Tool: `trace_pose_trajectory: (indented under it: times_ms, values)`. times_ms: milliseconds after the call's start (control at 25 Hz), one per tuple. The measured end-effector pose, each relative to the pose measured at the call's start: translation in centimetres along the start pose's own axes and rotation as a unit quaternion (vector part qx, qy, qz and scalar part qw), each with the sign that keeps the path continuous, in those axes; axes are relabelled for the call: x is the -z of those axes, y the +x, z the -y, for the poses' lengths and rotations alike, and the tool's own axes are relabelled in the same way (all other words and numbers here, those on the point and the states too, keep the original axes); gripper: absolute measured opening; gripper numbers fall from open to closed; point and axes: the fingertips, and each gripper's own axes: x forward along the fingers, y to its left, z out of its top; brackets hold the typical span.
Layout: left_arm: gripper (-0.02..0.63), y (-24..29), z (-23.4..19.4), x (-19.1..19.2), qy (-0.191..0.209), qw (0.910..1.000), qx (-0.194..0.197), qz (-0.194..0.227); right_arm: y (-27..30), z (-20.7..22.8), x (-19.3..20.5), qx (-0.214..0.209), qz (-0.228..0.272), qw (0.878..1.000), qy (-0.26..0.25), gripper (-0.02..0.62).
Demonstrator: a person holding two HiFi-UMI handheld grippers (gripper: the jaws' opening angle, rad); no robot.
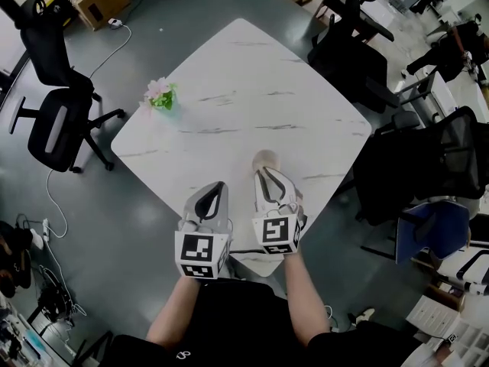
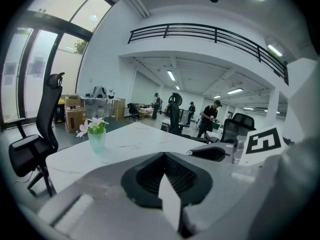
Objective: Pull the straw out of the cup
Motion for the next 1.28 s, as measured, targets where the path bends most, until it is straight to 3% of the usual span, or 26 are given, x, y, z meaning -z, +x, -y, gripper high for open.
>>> trace_pose_trajectory:
  times_ms: [280,520,760,1120,1280]
  values:
    - [0.001,0.0,1.5,-2.0,0.015,0.9995,0.016,0.022,-3.0,1.6,-2.4,0.021,0.044,0.995,0.081,0.051]
    - [0.001,-0.4,3.0,-3.0,0.031,0.9984,0.034,0.033,-6.4,4.0,-4.4,0.042,0.091,0.984,0.145,0.049]
    - [0.001,-1.0,4.2,-4.4,0.059,0.9957,0.044,0.055,-10.1,5.9,-5.6,0.059,0.140,0.967,0.206,0.049]
    - [0.002,-3.5,5.7,-7.1,0.088,0.9896,0.048,0.103,-15.9,7.7,-8.1,0.068,0.226,0.926,0.295,0.049]
    - [0.000,-4.6,6.3,-8.0,0.102,0.9863,0.049,0.120,-17.5,7.6,-9.1,0.061,0.247,0.920,0.296,0.048]
